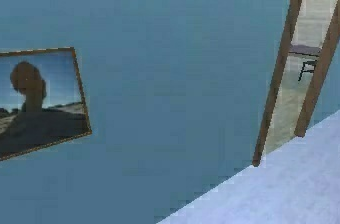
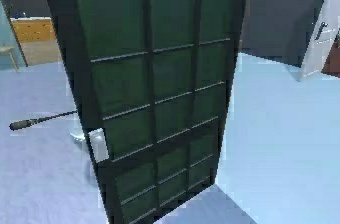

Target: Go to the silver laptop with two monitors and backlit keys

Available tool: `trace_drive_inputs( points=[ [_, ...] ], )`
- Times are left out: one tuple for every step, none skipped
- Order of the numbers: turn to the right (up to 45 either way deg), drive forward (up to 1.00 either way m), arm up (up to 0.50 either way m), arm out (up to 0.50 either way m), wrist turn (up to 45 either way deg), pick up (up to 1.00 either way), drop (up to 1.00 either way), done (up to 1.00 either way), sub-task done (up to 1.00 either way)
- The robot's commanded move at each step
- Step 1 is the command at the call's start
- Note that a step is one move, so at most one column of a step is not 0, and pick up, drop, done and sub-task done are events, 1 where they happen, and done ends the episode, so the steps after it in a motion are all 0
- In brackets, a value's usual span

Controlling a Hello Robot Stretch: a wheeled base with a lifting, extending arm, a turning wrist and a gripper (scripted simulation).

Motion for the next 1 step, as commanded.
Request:
trace_drive_inputs(
  points=[
    [21.0,0.00,0.00,0.00,0.0,0.00,0.00,0.00,0.00]
  ],
)
